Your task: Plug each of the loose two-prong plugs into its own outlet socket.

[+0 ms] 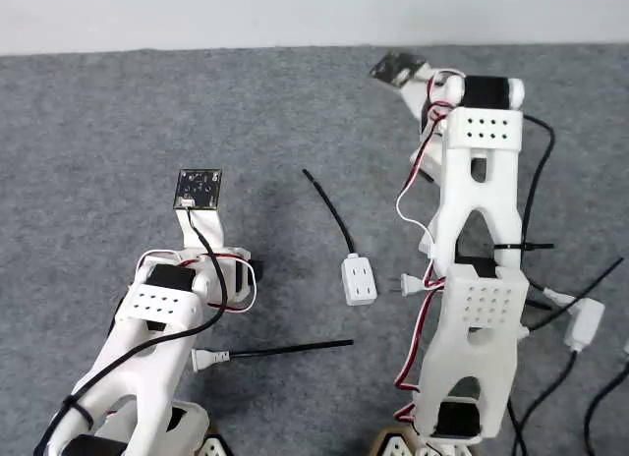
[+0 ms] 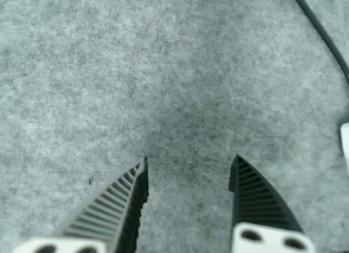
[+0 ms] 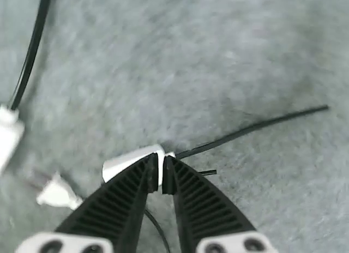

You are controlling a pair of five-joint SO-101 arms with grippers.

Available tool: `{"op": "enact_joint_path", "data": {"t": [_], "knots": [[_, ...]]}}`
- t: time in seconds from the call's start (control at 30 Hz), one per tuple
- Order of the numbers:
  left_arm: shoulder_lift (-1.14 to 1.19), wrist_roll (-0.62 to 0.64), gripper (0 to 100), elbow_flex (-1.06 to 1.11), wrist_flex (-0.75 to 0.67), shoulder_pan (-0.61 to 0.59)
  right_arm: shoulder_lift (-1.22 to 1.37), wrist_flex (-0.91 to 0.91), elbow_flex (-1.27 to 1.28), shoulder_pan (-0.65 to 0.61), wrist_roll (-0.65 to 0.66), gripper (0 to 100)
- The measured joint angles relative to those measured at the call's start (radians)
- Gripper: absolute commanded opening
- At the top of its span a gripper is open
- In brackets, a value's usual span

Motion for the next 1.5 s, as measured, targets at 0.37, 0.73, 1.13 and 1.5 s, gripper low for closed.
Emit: {"op": "enact_joint_path", "data": {"t": [0.37, 0.73, 1.13, 1.5], "knots": [[0.000, 0.000, 23, 0.000, 0.000, 0.000, -0.120, 0.000, 0.347, 0.031, -0.717, 3.3], [0.000, 0.000, 23, 0.000, 0.000, 0.000, -0.287, -0.084, 0.827, 0.071, -1.105, 3.5], [0.000, 0.000, 23, 0.000, 0.000, 0.000, -0.856, -0.634, 1.633, 0.083, -1.243, 12.5], [0.000, 0.000, 23, 0.000, 0.000, 0.000, -0.755, -0.730, 1.697, 0.121, -1.304, 12.9]]}}
